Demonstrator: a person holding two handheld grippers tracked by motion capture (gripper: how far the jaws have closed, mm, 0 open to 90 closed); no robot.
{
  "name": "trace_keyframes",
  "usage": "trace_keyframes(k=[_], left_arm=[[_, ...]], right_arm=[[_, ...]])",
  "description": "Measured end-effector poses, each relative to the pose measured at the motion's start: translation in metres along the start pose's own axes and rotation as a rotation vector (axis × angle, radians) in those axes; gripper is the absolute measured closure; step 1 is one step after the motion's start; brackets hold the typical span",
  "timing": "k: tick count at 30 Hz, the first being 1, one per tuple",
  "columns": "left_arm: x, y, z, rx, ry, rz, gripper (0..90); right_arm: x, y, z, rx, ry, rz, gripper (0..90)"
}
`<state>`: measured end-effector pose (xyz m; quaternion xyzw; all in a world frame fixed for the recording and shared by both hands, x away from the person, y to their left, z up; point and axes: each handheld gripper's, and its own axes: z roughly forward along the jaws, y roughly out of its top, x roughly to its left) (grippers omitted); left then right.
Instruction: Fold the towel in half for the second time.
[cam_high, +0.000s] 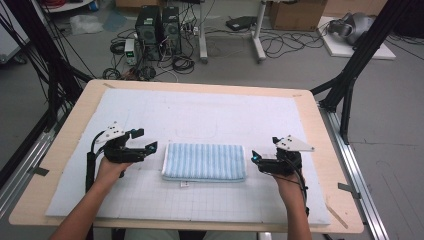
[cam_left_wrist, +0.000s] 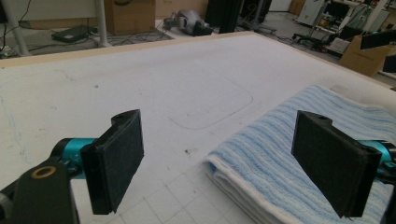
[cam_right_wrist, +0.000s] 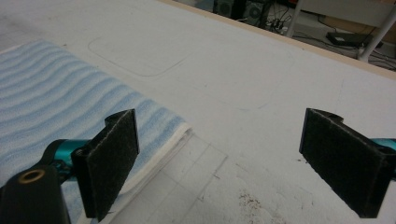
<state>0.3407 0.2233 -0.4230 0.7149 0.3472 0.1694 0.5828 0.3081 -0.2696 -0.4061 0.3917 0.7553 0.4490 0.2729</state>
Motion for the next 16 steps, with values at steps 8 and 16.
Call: trace_keyframes(k=[8,16], left_arm=[[0.0014,-0.0001,-0.0003,-0.003,0.005,-0.008,17.6],[0.0022,-0.0005,0.0003,0.0,0.006,-0.007,17.8]], right_arm=[[-0.0005,-0.0002,0.0014,0.0,0.0,0.006,11.2],[-0.0018,-0.001,0.0019,-0.001,0.002,0.009,11.3]])
